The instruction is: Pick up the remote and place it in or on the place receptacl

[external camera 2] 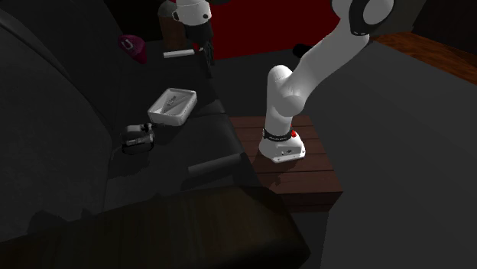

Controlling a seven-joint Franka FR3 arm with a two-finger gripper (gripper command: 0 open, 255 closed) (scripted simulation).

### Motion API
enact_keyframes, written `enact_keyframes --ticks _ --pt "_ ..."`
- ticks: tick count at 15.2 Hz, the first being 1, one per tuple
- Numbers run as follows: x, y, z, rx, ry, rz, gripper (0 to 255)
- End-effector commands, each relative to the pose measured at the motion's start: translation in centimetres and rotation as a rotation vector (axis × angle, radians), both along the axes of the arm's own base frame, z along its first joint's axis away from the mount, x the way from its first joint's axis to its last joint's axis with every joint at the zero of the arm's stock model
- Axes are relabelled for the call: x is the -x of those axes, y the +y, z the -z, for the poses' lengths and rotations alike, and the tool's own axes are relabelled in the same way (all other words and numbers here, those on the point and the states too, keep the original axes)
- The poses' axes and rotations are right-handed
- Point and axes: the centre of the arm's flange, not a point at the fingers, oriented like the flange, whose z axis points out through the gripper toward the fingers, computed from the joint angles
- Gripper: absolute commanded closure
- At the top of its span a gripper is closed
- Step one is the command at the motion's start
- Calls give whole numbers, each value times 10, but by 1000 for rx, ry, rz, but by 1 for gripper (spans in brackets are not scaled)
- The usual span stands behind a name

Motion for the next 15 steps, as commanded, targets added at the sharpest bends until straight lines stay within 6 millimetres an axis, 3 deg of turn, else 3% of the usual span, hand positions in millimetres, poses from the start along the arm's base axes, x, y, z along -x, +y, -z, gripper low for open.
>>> enact_keyframes --ticks 1,15 --pt "0 0 0 0 0 0 0" --pt "21 121 132 -64 -77 -168 0"
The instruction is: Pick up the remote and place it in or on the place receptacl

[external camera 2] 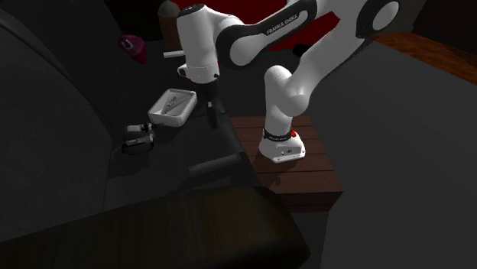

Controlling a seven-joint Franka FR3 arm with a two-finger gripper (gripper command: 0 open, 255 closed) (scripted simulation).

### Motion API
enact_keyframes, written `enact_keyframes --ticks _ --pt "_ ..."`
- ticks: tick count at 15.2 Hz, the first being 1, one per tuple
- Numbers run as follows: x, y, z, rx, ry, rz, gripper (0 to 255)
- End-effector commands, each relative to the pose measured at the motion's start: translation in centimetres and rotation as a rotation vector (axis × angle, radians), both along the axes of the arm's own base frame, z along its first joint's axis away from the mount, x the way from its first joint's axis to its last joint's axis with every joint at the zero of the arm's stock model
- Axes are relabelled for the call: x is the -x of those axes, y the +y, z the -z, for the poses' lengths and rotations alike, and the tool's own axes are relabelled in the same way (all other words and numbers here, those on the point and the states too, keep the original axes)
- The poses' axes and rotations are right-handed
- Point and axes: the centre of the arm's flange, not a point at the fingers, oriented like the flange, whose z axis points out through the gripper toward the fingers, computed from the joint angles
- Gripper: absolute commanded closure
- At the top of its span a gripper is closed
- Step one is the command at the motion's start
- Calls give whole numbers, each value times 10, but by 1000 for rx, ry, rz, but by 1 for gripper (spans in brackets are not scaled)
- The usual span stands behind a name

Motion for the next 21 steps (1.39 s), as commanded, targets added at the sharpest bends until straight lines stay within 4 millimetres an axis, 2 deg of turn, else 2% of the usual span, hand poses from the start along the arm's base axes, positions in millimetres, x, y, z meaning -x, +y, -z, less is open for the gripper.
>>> enact_keyframes --ticks 1,8,16,21 --pt "6 16 19 -10 -13 -24 0" --pt "21 79 82 -42 -51 -108 0" --pt "23 84 124 -43 -52 -111 0" --pt "23 84 124 -43 -52 -111 0"
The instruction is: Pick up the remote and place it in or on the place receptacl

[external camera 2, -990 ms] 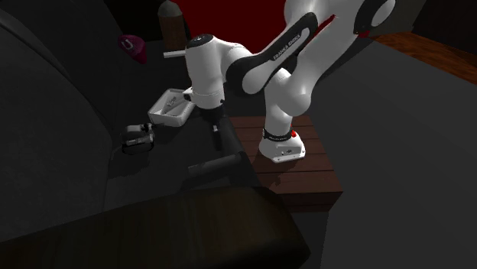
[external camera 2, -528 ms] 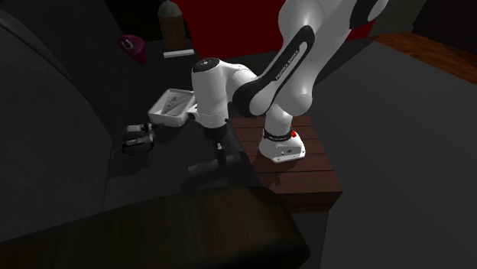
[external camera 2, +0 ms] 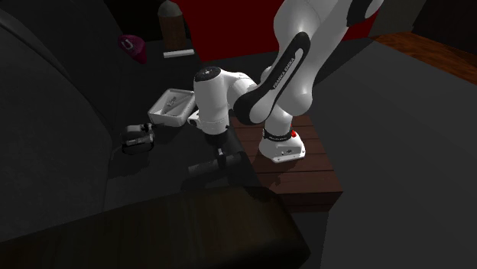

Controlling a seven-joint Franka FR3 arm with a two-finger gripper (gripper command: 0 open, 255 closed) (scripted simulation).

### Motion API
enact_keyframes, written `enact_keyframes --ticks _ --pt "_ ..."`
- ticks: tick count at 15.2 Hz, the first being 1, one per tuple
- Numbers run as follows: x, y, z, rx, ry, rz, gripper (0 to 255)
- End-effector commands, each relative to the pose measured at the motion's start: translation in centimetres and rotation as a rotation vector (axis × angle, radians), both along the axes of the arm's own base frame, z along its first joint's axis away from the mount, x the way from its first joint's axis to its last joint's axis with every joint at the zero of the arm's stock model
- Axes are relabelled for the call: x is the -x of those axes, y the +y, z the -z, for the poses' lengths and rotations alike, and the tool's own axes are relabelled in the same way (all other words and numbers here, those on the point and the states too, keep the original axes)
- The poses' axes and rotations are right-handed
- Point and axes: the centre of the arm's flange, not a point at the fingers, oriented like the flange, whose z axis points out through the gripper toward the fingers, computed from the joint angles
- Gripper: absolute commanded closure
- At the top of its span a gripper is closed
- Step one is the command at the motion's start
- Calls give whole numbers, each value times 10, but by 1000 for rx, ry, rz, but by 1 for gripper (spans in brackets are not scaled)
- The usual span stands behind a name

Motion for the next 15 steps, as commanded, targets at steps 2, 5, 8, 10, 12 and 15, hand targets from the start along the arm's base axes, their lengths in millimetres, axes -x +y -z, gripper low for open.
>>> enact_keyframes --ticks 2,5,8,10,12,15 --pt "0 0 0 0 0 0 0" --pt "0 0 0 0 0 0 255" --pt "0 0 0 0 0 0 255" --pt "-1 0 1 0 0 0 255" --pt "-1 0 1 0 0 0 255" --pt "0 0 -10 0 0 0 255"
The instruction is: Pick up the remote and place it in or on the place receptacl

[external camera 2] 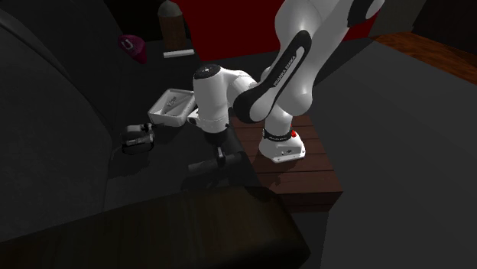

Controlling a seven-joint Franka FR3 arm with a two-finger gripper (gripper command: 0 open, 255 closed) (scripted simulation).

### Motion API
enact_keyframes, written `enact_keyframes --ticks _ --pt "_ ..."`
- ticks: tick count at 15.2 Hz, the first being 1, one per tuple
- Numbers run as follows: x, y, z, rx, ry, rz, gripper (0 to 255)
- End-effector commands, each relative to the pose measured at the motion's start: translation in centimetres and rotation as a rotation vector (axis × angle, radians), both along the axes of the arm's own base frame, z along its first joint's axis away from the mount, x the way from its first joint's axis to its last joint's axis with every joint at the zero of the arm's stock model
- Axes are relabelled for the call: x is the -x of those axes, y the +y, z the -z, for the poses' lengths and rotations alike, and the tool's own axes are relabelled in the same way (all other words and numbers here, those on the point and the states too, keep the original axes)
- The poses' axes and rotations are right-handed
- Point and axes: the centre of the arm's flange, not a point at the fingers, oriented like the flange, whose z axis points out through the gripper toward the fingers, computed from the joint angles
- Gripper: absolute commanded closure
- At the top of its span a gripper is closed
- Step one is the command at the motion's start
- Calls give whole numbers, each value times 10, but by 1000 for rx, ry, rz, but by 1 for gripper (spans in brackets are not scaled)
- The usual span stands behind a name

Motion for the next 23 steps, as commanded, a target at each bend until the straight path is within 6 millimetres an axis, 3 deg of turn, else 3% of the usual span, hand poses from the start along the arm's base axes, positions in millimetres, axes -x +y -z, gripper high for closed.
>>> enact_keyframes --ticks 1,23 --pt "1 0 -9 0 2 -1 255" --pt "1 0 -122 0 2 -1 255"
